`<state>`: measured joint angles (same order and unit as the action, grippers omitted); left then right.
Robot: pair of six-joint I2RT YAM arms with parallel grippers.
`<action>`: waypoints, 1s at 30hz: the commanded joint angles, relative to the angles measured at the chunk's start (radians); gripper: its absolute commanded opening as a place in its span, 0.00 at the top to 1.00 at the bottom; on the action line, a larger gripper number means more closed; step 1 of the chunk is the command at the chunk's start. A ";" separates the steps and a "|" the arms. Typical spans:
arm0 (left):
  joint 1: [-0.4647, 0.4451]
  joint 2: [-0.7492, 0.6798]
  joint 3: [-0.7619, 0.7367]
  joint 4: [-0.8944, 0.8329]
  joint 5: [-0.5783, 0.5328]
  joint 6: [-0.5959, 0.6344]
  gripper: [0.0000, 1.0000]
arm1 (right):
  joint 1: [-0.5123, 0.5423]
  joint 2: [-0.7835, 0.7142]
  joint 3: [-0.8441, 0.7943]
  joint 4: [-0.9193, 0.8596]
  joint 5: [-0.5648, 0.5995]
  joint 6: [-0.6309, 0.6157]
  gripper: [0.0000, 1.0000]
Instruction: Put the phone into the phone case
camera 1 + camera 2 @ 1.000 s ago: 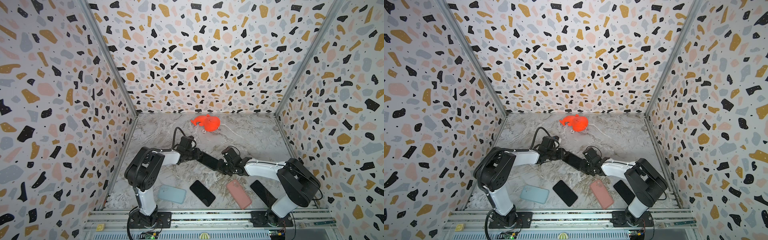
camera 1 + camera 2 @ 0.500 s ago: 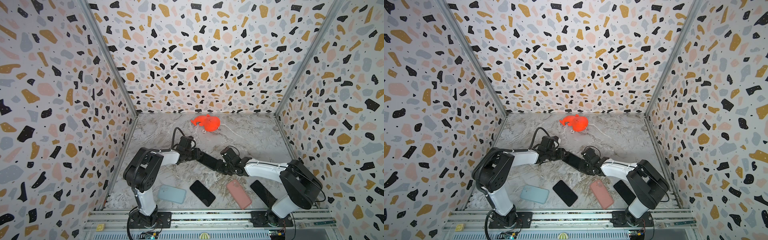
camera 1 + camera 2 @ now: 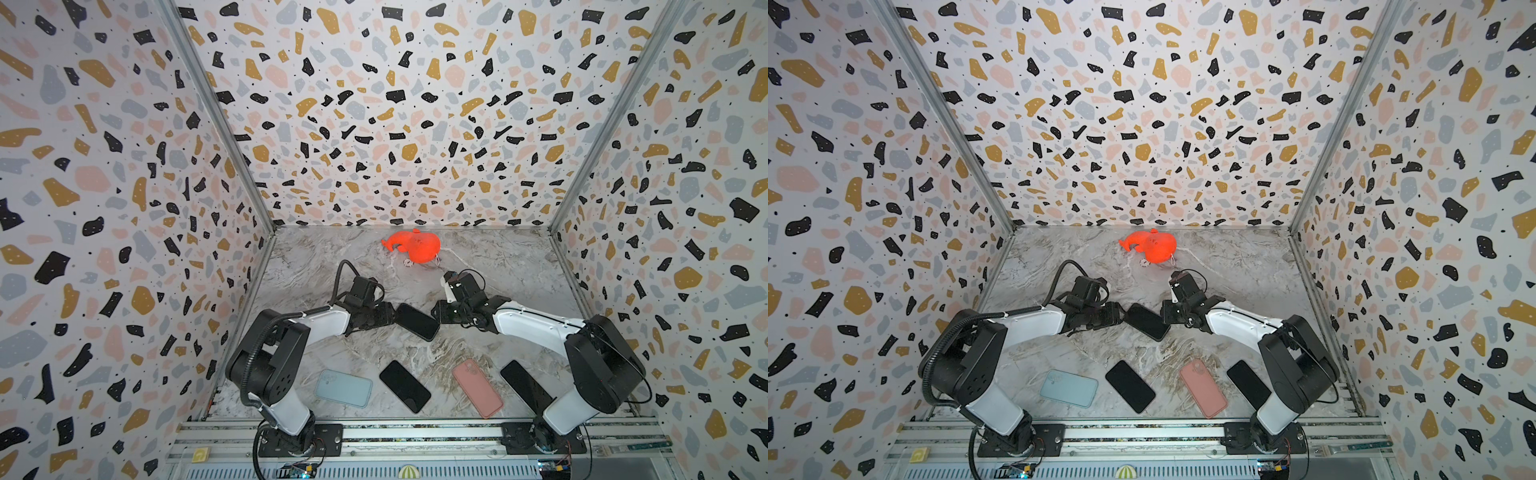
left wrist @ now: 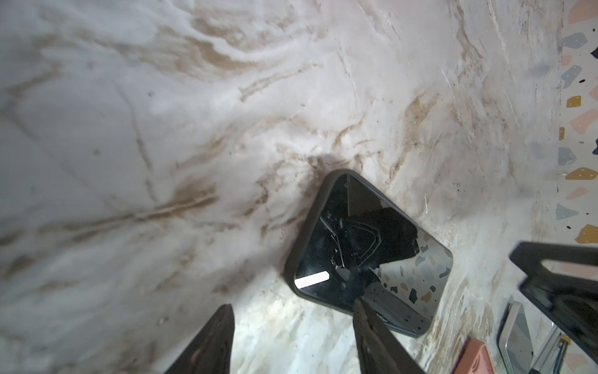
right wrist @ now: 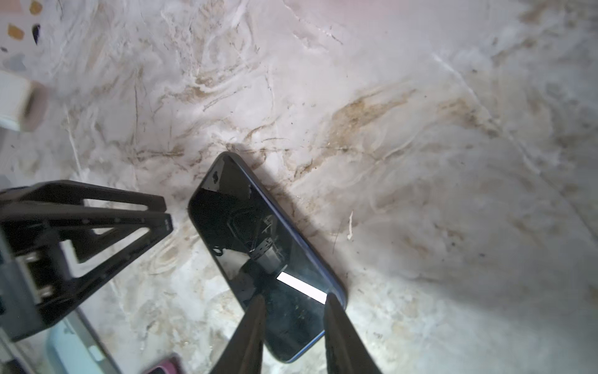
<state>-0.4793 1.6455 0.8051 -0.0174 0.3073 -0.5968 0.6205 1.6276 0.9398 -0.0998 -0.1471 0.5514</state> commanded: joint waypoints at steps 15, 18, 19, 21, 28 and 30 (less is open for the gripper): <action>-0.113 0.096 0.037 0.059 0.055 -0.045 0.39 | -0.036 0.088 0.003 0.033 -0.205 -0.119 0.58; -0.113 0.122 0.055 0.059 0.058 -0.040 0.40 | -0.034 0.077 -0.017 0.037 -0.207 -0.119 0.61; -0.113 0.129 0.061 0.059 0.059 -0.038 0.40 | -0.032 0.074 -0.024 0.041 -0.211 -0.116 0.63; -0.113 0.141 0.070 0.058 0.059 -0.036 0.40 | -0.029 0.065 -0.040 0.048 -0.216 -0.108 0.65; -0.114 0.176 0.107 0.059 0.064 -0.029 0.41 | -0.013 0.030 -0.077 0.042 -0.225 -0.098 0.69; -0.114 0.185 0.118 0.059 0.065 -0.031 0.42 | -0.009 0.011 -0.095 0.046 -0.231 -0.087 0.71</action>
<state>-0.5907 1.7931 0.9085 0.0624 0.3622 -0.6399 0.5976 1.6978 0.8619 -0.0448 -0.3485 0.4507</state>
